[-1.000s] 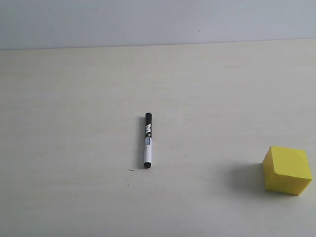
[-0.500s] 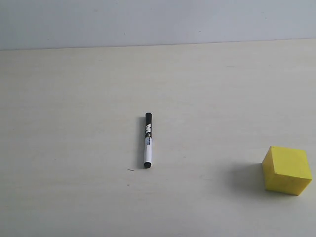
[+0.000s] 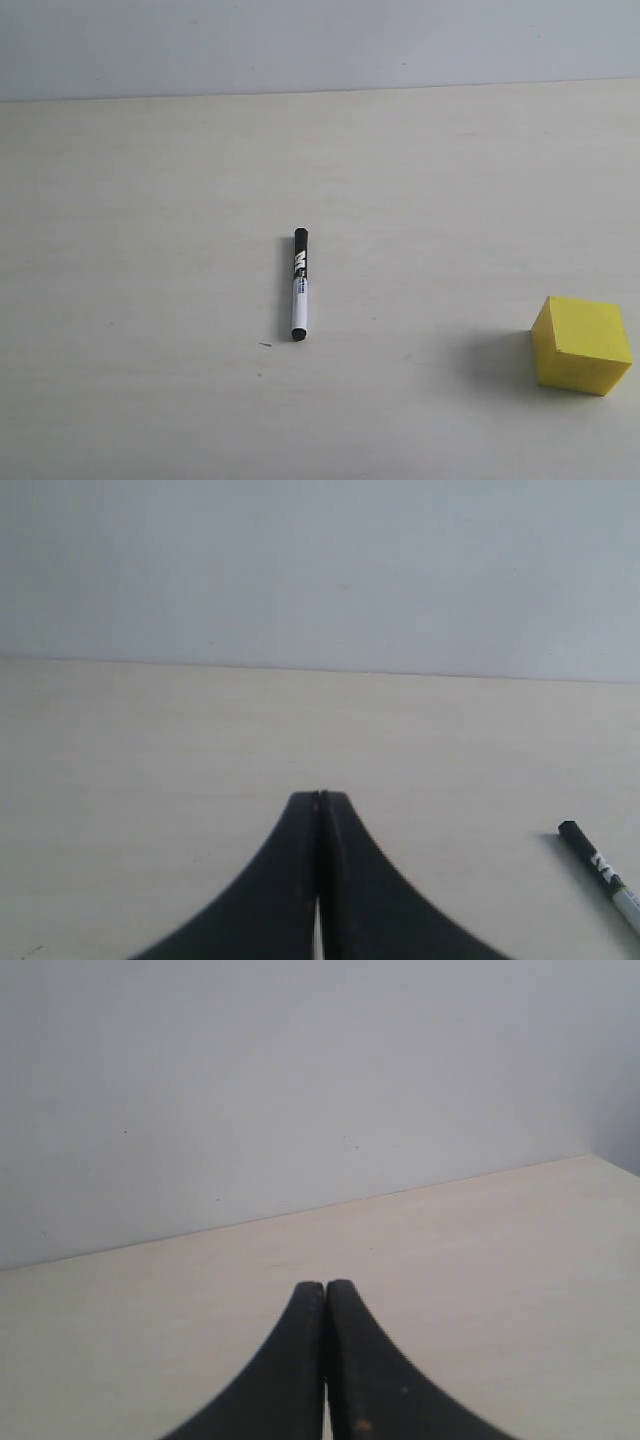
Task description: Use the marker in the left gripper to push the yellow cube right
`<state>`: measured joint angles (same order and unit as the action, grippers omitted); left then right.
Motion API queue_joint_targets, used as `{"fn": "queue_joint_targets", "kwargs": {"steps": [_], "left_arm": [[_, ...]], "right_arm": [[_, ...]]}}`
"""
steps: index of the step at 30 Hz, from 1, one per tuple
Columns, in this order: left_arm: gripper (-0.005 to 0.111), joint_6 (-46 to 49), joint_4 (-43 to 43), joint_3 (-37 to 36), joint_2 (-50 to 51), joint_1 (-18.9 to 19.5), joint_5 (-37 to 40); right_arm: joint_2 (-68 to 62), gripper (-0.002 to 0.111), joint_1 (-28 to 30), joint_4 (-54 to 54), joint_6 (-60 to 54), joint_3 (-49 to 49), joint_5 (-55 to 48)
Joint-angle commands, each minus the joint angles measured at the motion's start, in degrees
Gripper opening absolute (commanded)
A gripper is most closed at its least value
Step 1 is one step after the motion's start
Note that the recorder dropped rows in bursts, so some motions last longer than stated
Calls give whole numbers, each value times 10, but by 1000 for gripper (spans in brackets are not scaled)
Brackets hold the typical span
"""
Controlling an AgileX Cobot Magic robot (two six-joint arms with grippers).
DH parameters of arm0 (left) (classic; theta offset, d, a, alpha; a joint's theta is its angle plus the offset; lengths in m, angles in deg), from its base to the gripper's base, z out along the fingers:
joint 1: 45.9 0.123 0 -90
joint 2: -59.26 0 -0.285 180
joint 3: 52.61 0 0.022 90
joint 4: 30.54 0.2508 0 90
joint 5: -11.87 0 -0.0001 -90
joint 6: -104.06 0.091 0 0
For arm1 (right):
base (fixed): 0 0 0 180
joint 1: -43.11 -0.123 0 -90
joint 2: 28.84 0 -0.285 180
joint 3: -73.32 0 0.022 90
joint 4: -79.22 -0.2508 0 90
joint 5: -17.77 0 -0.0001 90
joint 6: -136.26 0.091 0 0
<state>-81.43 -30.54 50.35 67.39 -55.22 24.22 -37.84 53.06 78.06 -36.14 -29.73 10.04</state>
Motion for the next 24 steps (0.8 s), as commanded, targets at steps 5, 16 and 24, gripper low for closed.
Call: {"fn": "queue_joint_targets", "kwargs": {"steps": [5, 16, 24], "left_arm": [[0, 7, -9, -2, -3, 2, -7], [0, 7, -8, -2, -3, 2, -7], [0, 7, -8, -2, -3, 2, -7]], "right_arm": [[4, 0, -7, -1, -3, 3, 3], [4, 0, -10, -2, -3, 3, 3], [4, 0, -10, -2, -3, 3, 3]]}}
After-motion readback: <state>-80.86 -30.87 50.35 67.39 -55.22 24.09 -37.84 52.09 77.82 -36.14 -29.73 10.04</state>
